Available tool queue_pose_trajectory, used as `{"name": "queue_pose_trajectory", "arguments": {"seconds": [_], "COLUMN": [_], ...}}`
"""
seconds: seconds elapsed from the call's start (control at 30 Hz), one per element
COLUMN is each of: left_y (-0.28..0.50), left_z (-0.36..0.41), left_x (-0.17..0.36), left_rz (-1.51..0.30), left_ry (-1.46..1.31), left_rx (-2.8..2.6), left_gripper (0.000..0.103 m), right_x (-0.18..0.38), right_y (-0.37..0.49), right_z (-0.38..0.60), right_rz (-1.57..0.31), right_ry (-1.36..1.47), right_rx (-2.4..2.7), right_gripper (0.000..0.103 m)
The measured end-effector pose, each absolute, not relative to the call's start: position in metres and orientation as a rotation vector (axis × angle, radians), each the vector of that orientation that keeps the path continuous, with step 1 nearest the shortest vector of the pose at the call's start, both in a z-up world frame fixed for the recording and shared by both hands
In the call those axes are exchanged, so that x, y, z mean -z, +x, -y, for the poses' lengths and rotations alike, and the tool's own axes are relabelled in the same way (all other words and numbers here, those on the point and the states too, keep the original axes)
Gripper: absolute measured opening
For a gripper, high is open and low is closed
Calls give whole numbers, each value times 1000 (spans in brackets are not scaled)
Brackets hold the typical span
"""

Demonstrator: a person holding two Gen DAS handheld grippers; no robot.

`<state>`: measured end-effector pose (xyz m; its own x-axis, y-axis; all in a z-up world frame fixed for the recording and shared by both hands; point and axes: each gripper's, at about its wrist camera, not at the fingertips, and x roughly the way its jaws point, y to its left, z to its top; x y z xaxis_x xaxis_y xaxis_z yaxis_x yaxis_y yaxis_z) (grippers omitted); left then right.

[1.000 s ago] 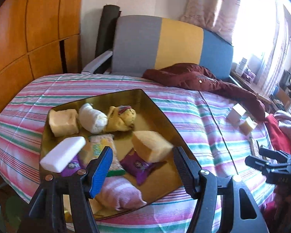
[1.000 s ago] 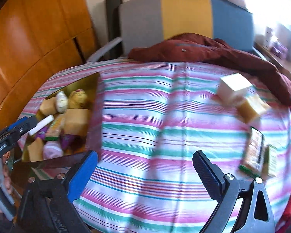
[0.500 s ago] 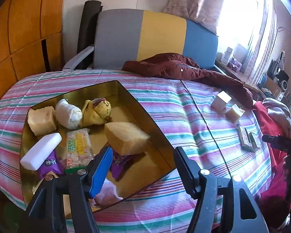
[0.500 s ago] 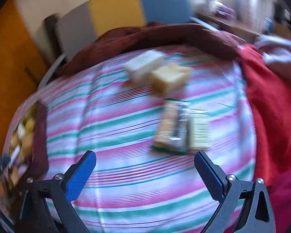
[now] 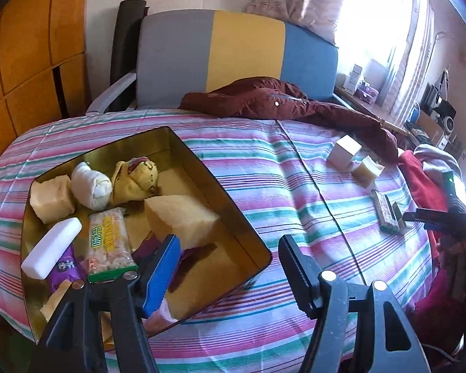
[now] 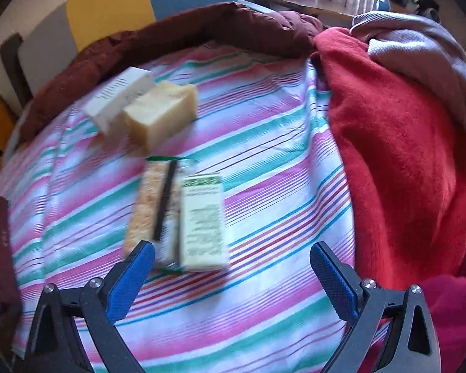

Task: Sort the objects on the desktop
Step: 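Move both grippers back toward the remaining pile, then close the right gripper around the white-and-green box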

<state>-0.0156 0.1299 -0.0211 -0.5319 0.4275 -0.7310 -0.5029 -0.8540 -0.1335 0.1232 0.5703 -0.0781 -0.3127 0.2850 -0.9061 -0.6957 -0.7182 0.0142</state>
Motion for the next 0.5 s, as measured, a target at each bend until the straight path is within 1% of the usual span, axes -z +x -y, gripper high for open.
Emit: {"name": "queue_pose_trajectory", "arguments": {"seconds": [0.13,0.2,0.23,0.27,0.3,0.33,0.5], "left_y": [-15,-15,-15,-15,-15,-15,-11], "left_z": [-138,-144,-147,-150,-154,-159,-183], "left_x": [21,21,20,20,21,22,27], "left_rz": [-155,-165,-169,-174,-180,-185,-212], "left_ry": [-1087,-1085,-1084,-1083,-1083,-1085,-1087], "left_rx": [-2348,-2337,-2332,-2324,-2316,-2306,-2242], "left_gripper": [68,68,68,68,68,68,68], "right_x": [85,88,88,87,85,82,79], "right_y": [123,127,129,132,137,140,144], "right_z": [-582,-589,-592,-596,-601,-604,-606], "right_rz": [-444,-425,-442,-499,-610,-671,-726], "right_ry": [-1296,-1289,-1283,-1270,-1238,-1209,-1177], "right_rx": [-1989,-1953,-1947,-1964,-2006,-2031,-2052], "right_gripper": [93,92,90,90,90,90,90]}}
